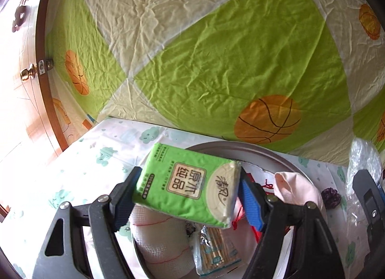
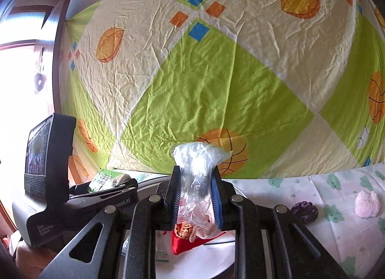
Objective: Organize soft objects
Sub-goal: 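Carry the tissue pack and plastic bag into the tin and open both tools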
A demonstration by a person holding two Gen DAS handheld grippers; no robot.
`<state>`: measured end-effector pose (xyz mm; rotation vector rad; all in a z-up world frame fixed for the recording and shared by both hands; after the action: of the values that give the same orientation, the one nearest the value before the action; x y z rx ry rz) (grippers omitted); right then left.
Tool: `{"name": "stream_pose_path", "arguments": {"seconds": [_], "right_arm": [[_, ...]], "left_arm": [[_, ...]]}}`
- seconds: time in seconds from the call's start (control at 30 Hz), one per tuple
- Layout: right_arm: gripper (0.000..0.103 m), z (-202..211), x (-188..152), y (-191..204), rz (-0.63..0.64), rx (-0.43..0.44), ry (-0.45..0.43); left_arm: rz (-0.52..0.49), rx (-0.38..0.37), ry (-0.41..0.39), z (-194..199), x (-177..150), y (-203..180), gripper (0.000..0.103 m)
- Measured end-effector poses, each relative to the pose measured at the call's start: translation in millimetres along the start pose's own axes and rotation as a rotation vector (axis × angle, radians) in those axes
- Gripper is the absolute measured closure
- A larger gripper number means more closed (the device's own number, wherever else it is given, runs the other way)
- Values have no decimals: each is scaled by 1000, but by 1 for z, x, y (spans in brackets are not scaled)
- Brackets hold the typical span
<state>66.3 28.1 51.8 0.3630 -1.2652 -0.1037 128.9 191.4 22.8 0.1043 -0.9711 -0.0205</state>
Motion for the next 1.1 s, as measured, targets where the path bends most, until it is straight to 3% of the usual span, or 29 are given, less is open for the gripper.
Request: {"name": "stream_pose_path", "arguments": {"seconds": [0.3,0.77,1.1], "right_arm": [[78,-35,-25,12,16,8,78],[78,-44,-41,5,80,-43,140],[76,-47,-46,9,98,-7,192]], "left_arm": [[-27,66,54,-14,-7,4,27],[-80,117,100,-30,-16,0,27],[-113,134,120,-33,-16,-3,27]]}}
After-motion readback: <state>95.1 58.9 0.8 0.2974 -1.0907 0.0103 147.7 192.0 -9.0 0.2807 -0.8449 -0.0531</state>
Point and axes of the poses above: each gripper's, at about its wrist camera, not at the fingertips, and z roughly against the way its jaws point, y to its left, x to its top, the point moved 2 cm from there along -z, roughly the way its jaws point, and after that the axes turned 13 degrees about -z, right-handed, at the moved point
